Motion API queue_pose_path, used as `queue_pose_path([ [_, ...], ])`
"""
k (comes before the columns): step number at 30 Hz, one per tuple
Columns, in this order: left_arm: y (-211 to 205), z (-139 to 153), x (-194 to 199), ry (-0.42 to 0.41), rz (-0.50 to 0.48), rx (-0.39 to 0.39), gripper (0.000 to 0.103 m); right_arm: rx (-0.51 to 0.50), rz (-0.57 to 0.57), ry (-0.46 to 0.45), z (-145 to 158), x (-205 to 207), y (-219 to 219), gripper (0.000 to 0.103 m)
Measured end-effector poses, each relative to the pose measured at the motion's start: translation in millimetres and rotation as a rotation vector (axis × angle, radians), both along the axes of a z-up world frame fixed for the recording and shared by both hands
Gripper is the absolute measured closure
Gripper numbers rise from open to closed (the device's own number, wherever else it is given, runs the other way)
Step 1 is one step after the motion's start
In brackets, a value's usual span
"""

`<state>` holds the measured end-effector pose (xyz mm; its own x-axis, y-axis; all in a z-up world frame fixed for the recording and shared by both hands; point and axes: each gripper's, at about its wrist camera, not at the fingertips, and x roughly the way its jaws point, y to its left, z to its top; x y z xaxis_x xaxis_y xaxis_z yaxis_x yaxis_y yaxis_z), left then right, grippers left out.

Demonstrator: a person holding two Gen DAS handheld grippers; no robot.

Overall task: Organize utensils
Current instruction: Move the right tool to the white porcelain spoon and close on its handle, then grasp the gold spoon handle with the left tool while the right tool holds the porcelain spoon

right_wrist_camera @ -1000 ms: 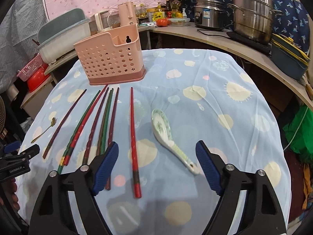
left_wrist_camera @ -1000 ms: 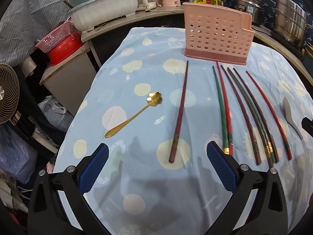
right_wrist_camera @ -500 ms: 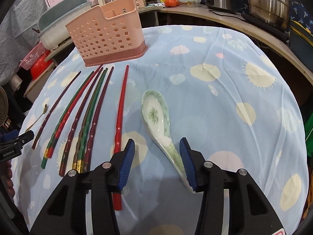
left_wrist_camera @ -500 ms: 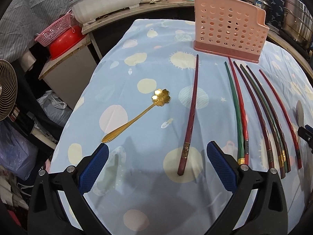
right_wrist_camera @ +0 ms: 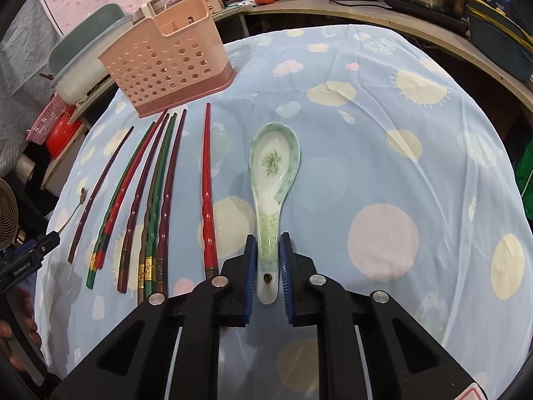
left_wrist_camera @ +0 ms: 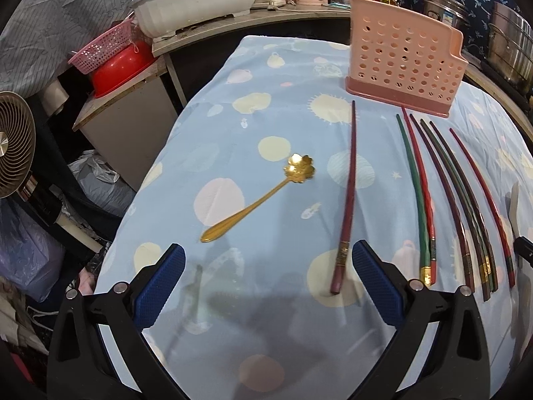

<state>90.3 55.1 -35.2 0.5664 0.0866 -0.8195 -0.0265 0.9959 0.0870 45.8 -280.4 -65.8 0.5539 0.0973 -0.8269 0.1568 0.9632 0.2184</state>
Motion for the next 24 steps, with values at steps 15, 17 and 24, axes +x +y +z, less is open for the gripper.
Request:
queue_pose_path([
  [15,51,-18,34,0.006,0.002,-0.044,0.026,-0.04,-0.028,0.021,0,-12,16,0.09],
  [17,49,-24,40,0.016,-0.02,-0.049,0.033,-0.043,-0.027,0.024,0,-11,19,0.09],
  [24,45,-30,39,0.017,-0.083,-0.072,0.055,-0.048,-0.033,0.032,0,-10,21,0.09],
])
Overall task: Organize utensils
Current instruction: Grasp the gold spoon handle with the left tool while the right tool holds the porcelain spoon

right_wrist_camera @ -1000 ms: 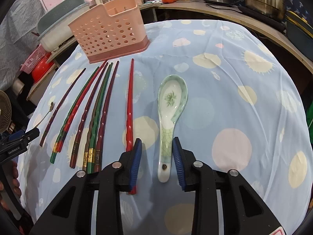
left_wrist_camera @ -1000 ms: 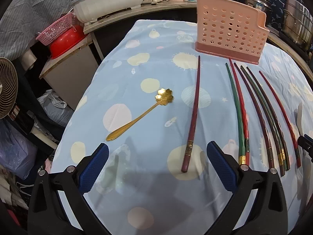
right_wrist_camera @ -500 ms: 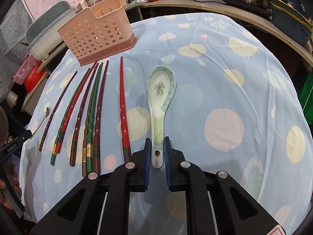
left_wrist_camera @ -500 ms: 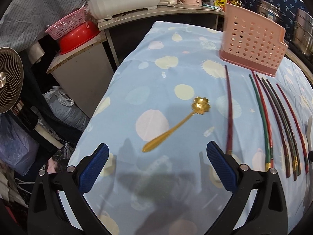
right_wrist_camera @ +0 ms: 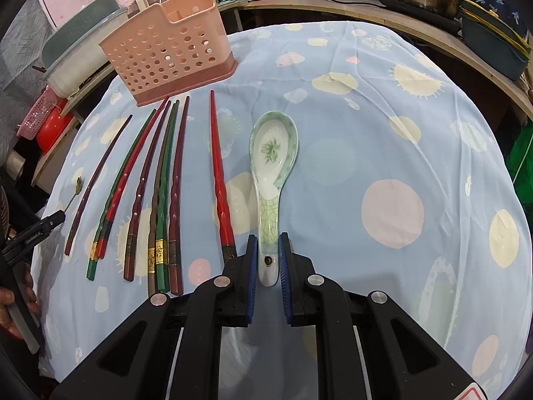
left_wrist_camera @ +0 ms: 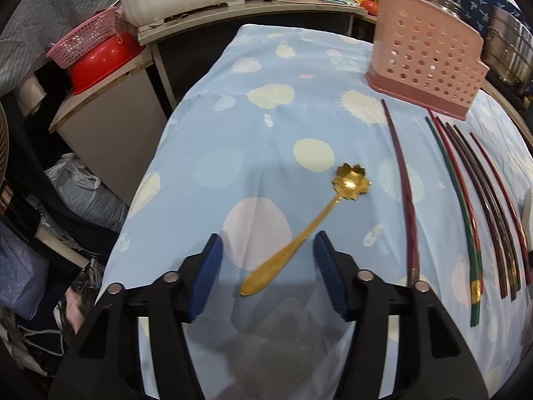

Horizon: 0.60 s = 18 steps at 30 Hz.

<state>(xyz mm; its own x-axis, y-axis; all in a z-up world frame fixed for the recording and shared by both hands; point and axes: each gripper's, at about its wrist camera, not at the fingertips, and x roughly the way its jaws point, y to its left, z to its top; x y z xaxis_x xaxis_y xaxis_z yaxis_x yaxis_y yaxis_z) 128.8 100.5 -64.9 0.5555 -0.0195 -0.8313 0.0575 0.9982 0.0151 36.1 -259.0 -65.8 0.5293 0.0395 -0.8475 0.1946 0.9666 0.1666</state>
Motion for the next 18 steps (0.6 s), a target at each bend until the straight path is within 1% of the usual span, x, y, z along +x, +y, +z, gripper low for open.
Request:
queue_pose_path([
  [1,-1,1,-2,-0.001,-0.009,-0.006,0.062,0.0,0.0,0.001,0,0,1,0.09],
  [2,-3,1,-4,-0.001,-0.022,-0.013,0.065,0.001,0.0,0.001,0,0,1,0.09],
  [3,-4,2,-6,-0.001,-0.03,-0.019,0.072,0.003,0.001,0.001,0,-1,2,0.09],
  [5,-8,3,-12,-0.001,-0.046,-0.034,0.08,0.005,0.003,0.001,0,-2,3,0.09],
  [6,-10,3,-15,0.001,-0.052,-0.046,0.086,0.007,0.004,0.001,0,-3,4,0.09],
  [7,-11,3,-18,0.002,-0.056,-0.057,0.089,0.01,0.004,0.0,0,-4,4,0.09],
  [10,-16,4,-25,0.007,-0.077,-0.077,0.094,0.017,0.004,0.0,1,-6,4,0.09],
  [13,-20,6,-31,0.021,-0.086,-0.109,0.095,0.019,0.007,-0.001,2,-10,4,0.09],
  [18,-26,11,-42,0.03,-0.087,-0.121,0.095,0.022,0.0,-0.02,8,-20,4,0.091],
])
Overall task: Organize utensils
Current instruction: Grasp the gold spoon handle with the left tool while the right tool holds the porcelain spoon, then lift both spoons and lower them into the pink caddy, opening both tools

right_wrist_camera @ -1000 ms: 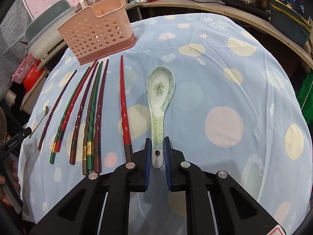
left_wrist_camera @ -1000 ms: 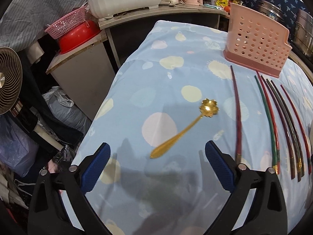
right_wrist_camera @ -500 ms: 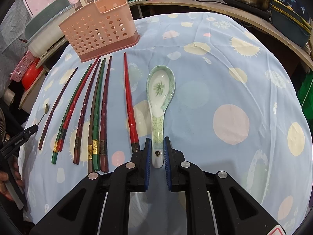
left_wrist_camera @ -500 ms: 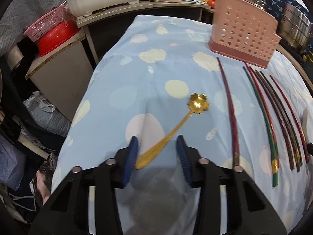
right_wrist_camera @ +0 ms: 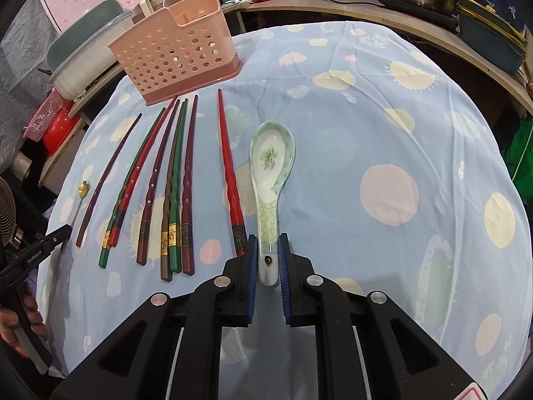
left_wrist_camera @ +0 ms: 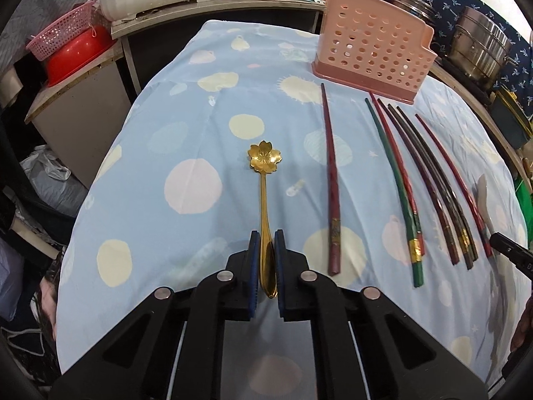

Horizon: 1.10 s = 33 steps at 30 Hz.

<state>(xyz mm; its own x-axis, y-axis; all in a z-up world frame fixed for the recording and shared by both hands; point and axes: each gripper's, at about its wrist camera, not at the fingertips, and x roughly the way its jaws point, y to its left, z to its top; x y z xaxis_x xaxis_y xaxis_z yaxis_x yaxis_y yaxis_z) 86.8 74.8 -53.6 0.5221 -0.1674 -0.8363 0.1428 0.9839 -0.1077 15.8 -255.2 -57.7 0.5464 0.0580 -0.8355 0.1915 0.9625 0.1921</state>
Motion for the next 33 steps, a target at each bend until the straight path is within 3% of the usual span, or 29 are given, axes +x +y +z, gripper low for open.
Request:
queue_pose_path([
  [6,-1,18,-14,-0.022,-0.002,-0.018,0.096,-0.005,-0.004,-0.033,14,-10,0,0.091],
  [8,-2,24,-17,-0.032,-0.005,-0.022,0.102,-0.006,-0.008,-0.046,19,-14,0,0.091],
  [33,-18,85,-18,-0.126,-0.047,-0.059,0.103,-0.014,0.007,-0.182,76,-17,7,0.096],
])
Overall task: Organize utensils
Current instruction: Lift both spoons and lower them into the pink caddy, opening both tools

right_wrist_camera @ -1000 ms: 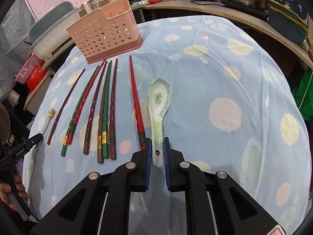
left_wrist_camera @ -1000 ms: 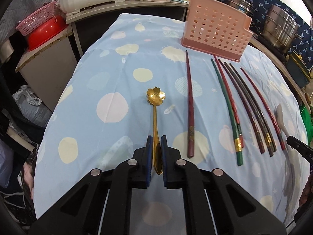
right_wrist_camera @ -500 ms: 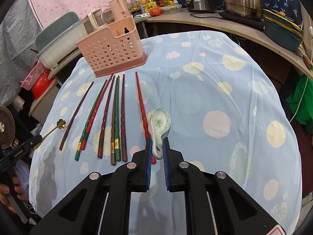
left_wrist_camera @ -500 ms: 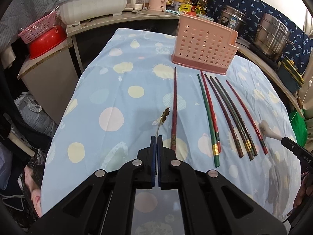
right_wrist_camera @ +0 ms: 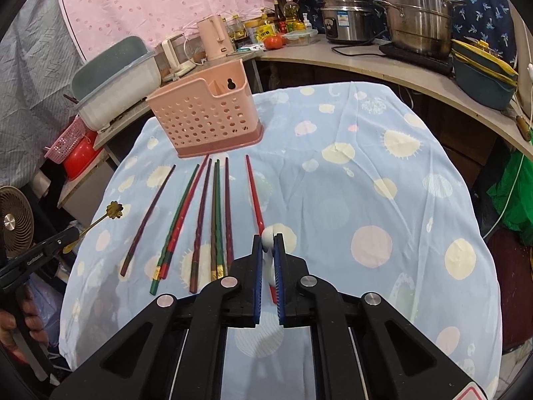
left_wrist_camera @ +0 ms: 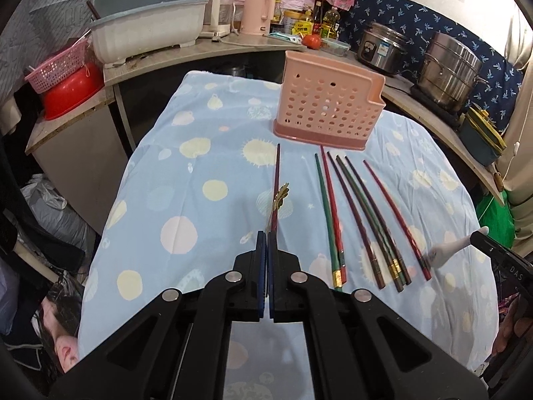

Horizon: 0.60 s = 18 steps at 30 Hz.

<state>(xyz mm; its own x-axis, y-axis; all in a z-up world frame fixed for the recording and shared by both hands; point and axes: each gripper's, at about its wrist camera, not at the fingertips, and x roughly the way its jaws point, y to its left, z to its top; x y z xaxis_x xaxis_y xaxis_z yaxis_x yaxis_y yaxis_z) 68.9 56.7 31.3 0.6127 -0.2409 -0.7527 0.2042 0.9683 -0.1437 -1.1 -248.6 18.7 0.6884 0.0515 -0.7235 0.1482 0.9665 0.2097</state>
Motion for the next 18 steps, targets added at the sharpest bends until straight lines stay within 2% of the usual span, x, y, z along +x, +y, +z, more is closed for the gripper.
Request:
queue_pose_path([
  [10,-27,36,27,-0.049,-0.037,0.037,0.103,-0.013,0.047,-0.083,34,26,14,0.096],
  [18,-50,75,71,-0.108,-0.072,0.062,0.103,-0.036,0.078,-0.174,70,77,16,0.096],
])
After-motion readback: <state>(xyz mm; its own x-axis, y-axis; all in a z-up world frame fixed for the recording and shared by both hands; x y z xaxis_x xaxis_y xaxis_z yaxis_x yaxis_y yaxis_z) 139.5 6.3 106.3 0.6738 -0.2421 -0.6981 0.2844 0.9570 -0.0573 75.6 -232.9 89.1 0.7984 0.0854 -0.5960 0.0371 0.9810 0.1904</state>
